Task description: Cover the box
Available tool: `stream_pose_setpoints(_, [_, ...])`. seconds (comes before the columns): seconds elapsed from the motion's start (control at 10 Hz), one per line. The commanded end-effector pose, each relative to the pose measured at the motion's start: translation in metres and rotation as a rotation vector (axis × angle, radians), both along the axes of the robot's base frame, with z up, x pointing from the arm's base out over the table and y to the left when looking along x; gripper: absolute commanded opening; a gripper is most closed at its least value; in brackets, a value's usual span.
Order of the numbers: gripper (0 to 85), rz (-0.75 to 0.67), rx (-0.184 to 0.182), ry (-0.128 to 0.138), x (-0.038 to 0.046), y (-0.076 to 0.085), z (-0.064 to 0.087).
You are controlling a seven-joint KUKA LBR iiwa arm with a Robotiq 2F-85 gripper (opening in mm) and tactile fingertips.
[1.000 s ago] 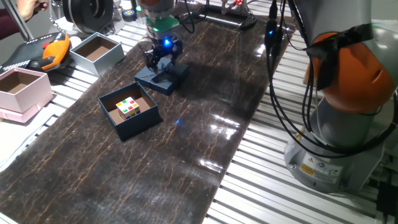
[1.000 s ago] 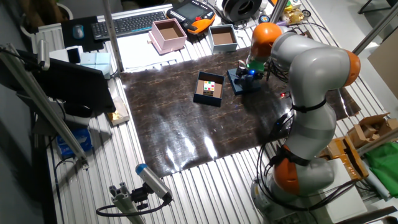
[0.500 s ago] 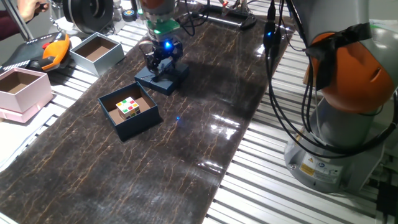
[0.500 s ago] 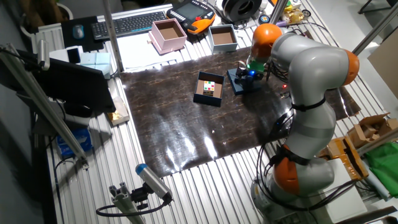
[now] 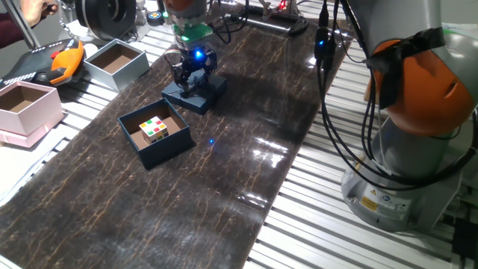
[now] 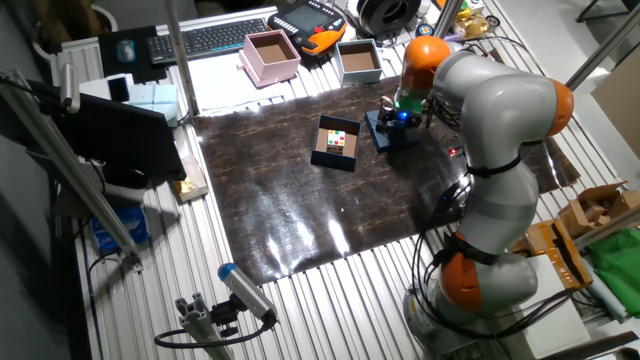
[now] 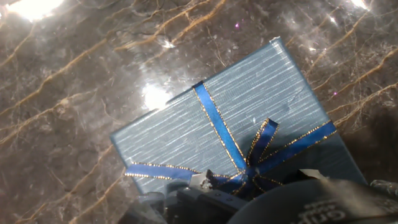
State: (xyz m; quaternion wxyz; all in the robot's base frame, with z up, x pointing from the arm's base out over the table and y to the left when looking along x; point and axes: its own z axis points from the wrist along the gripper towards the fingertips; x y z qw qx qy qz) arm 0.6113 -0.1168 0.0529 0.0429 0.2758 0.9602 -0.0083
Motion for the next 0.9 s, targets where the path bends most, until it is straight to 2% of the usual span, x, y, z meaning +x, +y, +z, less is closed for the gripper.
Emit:
stream_pose_setpoints(0.0, [69.3, 0.000, 0.000, 0.001, 0.0006, -0.0006, 0.0008])
stream_pose_setpoints(0.5, [58.3, 0.003, 0.001, 0.001, 0.0019, -0.0021, -0.0013])
stream_pose_setpoints(0.8, [43.7, 0.003, 0.001, 0.004, 0.0021, -0.0019, -0.0016])
